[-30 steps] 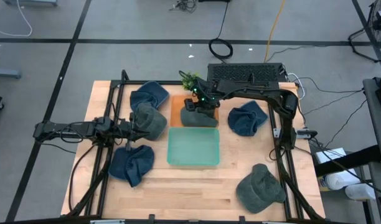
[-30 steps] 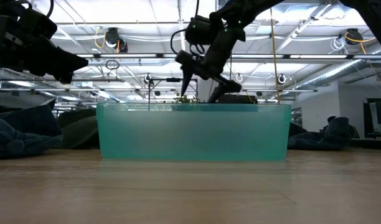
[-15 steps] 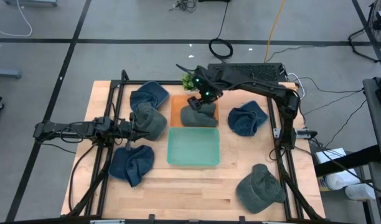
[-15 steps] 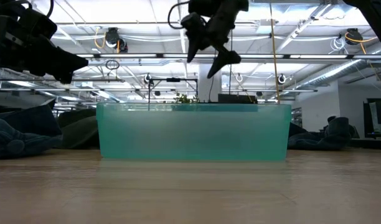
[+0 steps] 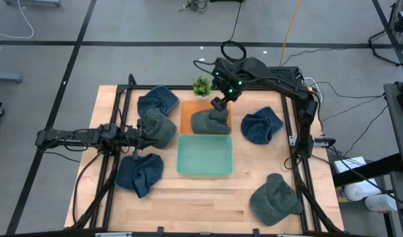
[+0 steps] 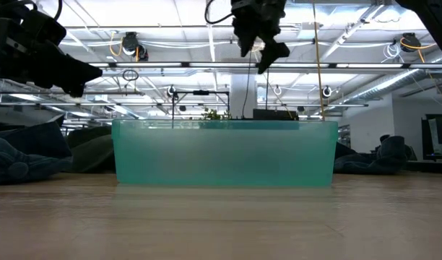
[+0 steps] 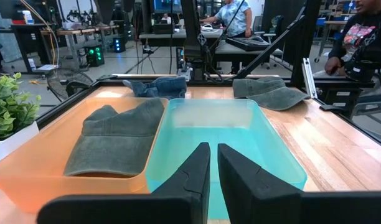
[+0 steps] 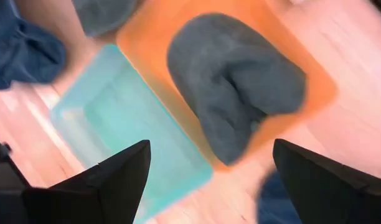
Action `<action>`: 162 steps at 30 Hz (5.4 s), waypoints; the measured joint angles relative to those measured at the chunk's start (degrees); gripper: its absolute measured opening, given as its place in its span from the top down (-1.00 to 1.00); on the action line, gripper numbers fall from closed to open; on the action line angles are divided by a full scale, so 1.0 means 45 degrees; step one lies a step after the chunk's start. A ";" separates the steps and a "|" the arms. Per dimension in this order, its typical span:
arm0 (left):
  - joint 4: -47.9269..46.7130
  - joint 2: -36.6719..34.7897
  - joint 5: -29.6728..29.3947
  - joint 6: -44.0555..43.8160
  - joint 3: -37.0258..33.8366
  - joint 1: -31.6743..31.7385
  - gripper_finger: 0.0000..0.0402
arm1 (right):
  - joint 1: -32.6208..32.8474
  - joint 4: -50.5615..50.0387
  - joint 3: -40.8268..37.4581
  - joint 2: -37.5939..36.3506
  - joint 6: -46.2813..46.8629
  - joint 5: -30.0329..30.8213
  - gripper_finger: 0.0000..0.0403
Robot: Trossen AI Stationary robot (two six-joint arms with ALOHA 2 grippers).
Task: Pick & Place hat
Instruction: Put the right gray cap into the orange bin
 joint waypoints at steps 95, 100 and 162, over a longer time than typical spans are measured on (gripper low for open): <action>0.0000 0.0000 -0.0005 0.0005 -0.0001 0.0004 0.81 | 1.5170 -0.1511 -0.6522 -0.5618 1.6205 0.0652 -0.61; 0.0000 0.0004 -0.0001 0.0000 0.0000 0.0004 0.81 | 1.6394 -0.1091 -0.7733 -0.6070 1.7524 0.0677 -0.61; 0.0000 0.0005 -0.0002 0.0000 -0.0003 0.0002 0.81 | 1.7917 0.8212 -1.5216 -0.5382 1.8587 0.2683 -0.61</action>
